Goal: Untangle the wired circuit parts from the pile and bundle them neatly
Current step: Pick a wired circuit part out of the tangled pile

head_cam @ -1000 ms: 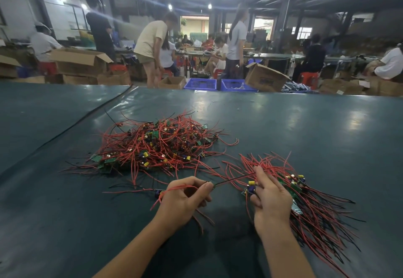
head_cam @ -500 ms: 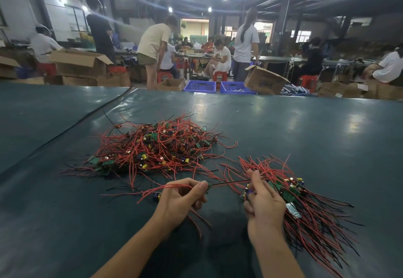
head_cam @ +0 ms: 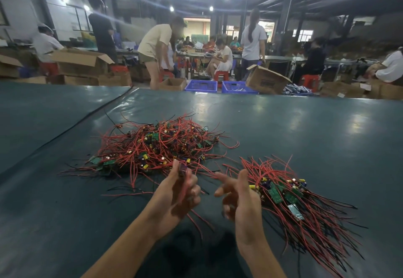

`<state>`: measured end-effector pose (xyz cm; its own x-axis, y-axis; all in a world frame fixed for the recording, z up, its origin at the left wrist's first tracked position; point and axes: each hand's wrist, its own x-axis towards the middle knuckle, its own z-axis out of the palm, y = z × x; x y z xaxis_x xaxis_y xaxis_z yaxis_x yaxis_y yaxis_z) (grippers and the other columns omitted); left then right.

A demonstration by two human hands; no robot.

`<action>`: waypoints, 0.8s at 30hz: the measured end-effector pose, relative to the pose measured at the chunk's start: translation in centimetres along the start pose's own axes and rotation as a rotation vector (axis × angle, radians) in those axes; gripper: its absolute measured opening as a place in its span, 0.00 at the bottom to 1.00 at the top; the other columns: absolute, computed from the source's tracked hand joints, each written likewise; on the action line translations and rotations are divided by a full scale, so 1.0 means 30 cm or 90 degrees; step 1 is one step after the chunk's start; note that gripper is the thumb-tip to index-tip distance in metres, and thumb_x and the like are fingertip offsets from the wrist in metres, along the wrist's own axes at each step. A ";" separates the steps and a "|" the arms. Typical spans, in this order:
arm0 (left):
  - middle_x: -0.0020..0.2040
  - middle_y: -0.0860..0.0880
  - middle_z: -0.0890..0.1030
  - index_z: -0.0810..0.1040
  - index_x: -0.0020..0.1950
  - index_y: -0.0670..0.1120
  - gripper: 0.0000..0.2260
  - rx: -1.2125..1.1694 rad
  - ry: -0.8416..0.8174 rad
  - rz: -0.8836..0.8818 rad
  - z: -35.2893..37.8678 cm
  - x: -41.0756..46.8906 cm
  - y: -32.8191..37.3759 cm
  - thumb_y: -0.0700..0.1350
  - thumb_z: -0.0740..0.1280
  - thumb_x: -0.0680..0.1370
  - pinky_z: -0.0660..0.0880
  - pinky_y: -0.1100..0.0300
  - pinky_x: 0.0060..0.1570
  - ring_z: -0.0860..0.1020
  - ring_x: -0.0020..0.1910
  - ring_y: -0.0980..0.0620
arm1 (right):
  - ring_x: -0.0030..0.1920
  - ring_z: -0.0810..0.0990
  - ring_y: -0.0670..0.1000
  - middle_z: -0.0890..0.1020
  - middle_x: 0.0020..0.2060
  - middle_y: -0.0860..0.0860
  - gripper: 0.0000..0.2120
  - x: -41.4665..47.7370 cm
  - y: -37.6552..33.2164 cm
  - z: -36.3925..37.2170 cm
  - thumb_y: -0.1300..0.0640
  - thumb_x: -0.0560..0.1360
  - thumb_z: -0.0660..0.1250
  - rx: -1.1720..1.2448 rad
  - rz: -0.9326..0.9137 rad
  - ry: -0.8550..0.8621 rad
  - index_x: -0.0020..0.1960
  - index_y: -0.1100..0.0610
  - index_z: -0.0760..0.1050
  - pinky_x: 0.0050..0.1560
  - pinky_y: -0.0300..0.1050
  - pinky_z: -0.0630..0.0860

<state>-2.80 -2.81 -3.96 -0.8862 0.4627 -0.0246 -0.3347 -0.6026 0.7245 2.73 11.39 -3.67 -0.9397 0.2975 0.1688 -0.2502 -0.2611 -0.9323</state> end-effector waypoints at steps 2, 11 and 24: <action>0.29 0.52 0.69 0.77 0.33 0.48 0.22 0.066 -0.083 -0.045 0.014 -0.014 -0.006 0.67 0.74 0.62 0.69 0.63 0.29 0.69 0.26 0.55 | 0.24 0.65 0.45 0.74 0.26 0.49 0.28 -0.001 0.006 0.009 0.33 0.70 0.61 -0.045 0.061 -0.018 0.41 0.55 0.86 0.26 0.36 0.60; 0.25 0.48 0.69 0.72 0.27 0.46 0.25 0.254 -0.011 -0.104 0.022 -0.031 -0.036 0.67 0.67 0.65 0.71 0.62 0.31 0.71 0.25 0.52 | 0.31 0.81 0.51 0.83 0.33 0.57 0.11 -0.017 0.010 0.029 0.49 0.65 0.72 -0.019 0.173 -0.060 0.36 0.57 0.85 0.34 0.42 0.79; 0.35 0.47 0.76 0.77 0.38 0.45 0.27 0.257 -0.032 -0.162 0.007 -0.028 -0.046 0.70 0.67 0.68 0.74 0.61 0.36 0.75 0.34 0.52 | 0.32 0.82 0.54 0.84 0.32 0.56 0.10 -0.025 0.004 0.047 0.49 0.65 0.74 0.051 0.199 0.010 0.34 0.55 0.84 0.41 0.51 0.80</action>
<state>-1.51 -2.24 -4.78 -0.7723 0.5995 -0.2101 -0.3794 -0.1700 0.9095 3.07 9.83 -3.45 -0.9704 0.2052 -0.1270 0.0315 -0.4139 -0.9098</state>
